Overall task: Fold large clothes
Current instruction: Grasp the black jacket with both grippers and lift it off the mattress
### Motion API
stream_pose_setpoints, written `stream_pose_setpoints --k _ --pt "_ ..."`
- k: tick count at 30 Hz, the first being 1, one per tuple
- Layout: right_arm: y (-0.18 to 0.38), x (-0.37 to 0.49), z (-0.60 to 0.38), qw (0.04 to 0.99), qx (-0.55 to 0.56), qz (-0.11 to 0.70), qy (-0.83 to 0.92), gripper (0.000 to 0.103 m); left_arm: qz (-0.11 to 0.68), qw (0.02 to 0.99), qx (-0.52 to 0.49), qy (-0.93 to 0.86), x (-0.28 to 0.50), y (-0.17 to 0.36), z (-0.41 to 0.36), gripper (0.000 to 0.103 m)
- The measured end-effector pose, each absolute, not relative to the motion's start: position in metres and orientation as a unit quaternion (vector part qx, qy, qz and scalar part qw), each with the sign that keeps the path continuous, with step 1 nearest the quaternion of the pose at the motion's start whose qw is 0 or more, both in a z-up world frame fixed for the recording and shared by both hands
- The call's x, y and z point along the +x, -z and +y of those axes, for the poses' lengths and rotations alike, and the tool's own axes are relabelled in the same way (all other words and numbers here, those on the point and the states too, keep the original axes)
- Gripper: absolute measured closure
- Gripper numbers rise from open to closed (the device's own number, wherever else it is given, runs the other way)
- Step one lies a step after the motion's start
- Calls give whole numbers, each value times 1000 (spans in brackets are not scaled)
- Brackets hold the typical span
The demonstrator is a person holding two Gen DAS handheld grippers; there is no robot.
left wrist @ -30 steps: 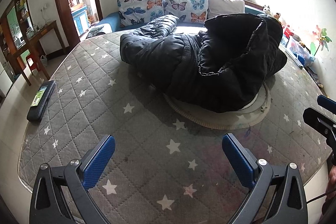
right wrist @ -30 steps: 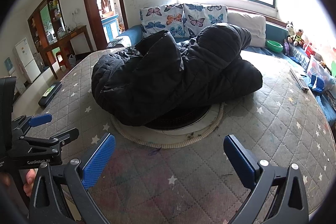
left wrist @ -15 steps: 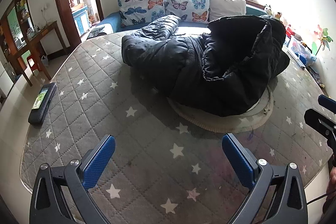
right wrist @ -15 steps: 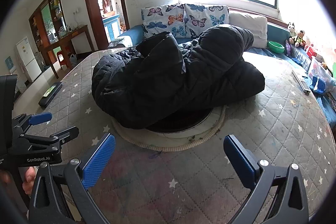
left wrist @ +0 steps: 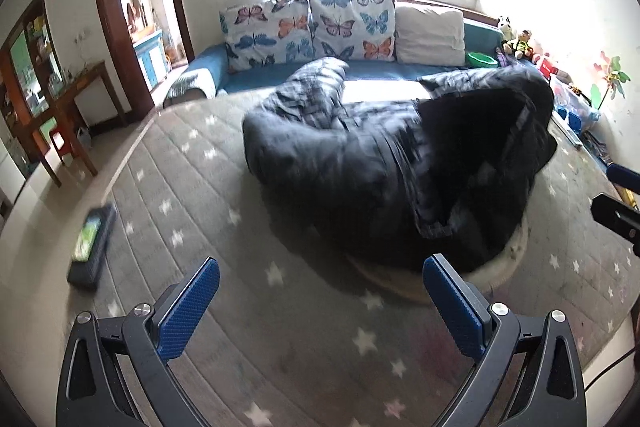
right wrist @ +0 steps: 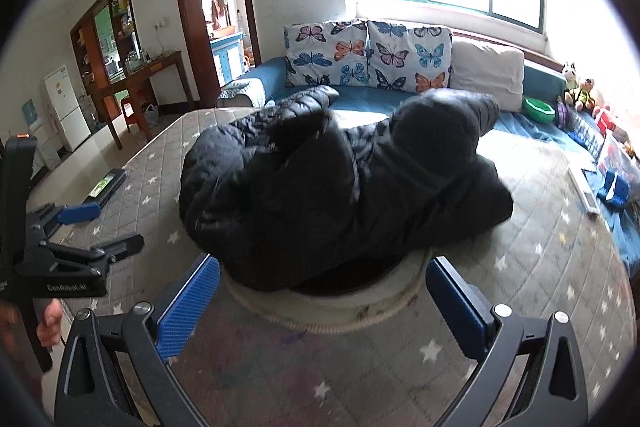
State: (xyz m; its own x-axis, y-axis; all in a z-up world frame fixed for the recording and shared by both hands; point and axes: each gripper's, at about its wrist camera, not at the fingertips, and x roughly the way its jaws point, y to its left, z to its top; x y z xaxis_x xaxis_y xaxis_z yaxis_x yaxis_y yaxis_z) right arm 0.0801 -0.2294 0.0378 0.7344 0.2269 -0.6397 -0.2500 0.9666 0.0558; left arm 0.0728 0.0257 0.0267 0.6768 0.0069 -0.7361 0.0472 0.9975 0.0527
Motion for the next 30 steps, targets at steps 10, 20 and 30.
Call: stream_pose_setpoints --k 10,20,30 --pt "-49 125 -205 924 -61 345 -155 0 429 903 -10 7 164 -38 66 0" --pt "-24 171 -193 902 -72 397 -154 36 474 871 -109 74 218 -19 68 0" --pt "-37 138 -213 907 -55 391 -144 82 480 870 -14 110 201 8 17 59"
